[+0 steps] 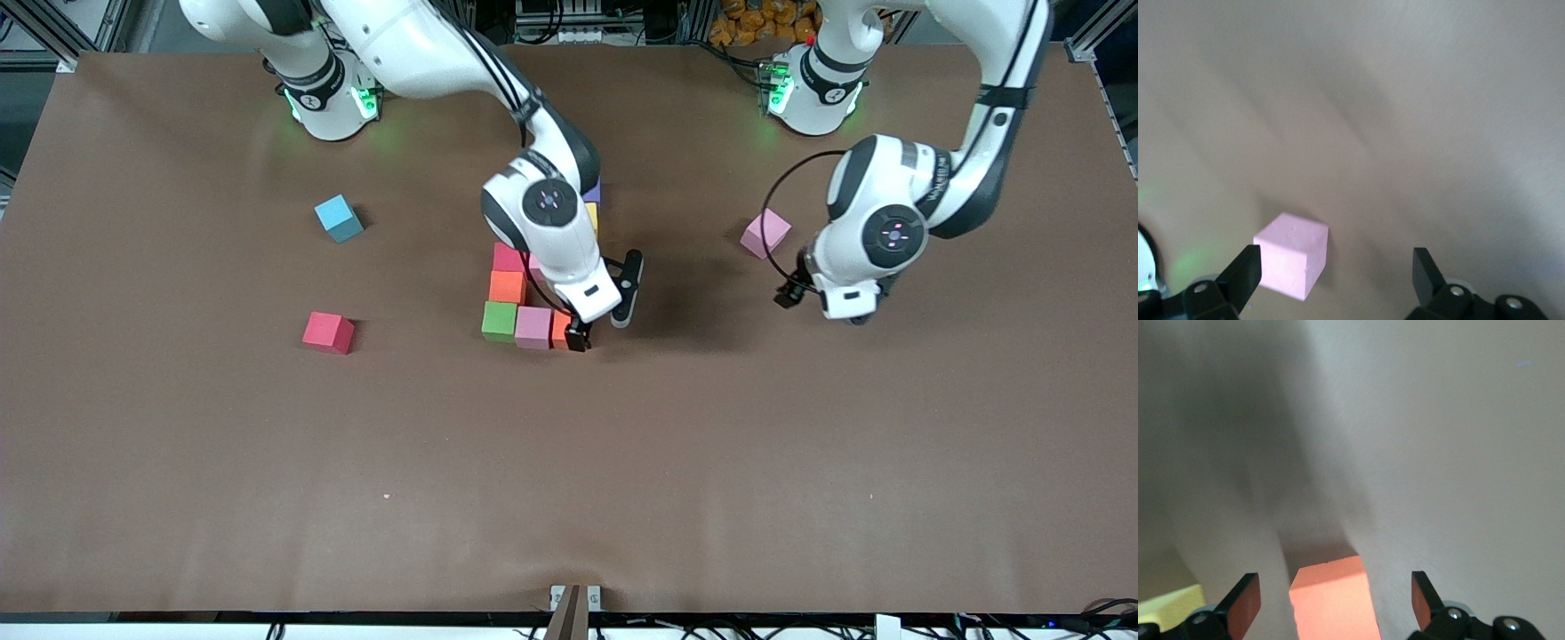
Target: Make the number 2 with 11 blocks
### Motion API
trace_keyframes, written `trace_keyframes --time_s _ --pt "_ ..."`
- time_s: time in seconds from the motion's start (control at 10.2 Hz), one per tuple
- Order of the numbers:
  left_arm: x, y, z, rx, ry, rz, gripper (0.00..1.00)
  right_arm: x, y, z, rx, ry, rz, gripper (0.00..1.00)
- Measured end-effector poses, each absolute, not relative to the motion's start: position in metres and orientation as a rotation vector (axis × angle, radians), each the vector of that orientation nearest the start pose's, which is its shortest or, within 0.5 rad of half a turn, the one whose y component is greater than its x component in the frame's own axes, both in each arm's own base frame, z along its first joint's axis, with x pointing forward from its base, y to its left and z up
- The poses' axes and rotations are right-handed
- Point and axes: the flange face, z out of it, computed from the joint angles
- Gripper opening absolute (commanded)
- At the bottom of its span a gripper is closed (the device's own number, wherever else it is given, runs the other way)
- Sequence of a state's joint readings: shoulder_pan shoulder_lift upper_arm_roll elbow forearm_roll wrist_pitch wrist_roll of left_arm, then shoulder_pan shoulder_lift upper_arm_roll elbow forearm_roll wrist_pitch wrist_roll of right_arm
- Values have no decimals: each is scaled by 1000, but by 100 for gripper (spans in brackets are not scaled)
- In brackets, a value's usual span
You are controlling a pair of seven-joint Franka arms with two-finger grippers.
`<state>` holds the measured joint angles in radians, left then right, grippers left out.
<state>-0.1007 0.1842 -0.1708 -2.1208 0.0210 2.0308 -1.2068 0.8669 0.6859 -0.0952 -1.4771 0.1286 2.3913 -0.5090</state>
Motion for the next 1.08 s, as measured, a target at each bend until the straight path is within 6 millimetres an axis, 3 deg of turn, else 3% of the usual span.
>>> trace_keyframes --time_s 0.1,0.2,0.39,0.59,0.78,0.98,1.08 --pt "529 -130 320 -2682 -1303 286 100 526 508 337 -2552 -1638 -386 100" --pt "544 -115 335 -2721 -1298 251 100 538 476 380 -2605 -1525 -407 100" --pt "570 -91 367 -2798 -1269 173 100 555 391 447 -2739 -1293 -287 100" --pt "587 -92 403 -2868 -1196 106 100 569 309 494 -2871 -1098 -218 100" --pt "599 -94 451 -2938 -1069 63 100 589 210 535 -2964 -854 -227 100" --pt "604 -86 489 -2998 -877 6 100 591 114 566 -3049 -630 -194 100" --pt "603 -78 502 -3012 -759 -28 100 587 81 580 -3095 -561 -201 100"
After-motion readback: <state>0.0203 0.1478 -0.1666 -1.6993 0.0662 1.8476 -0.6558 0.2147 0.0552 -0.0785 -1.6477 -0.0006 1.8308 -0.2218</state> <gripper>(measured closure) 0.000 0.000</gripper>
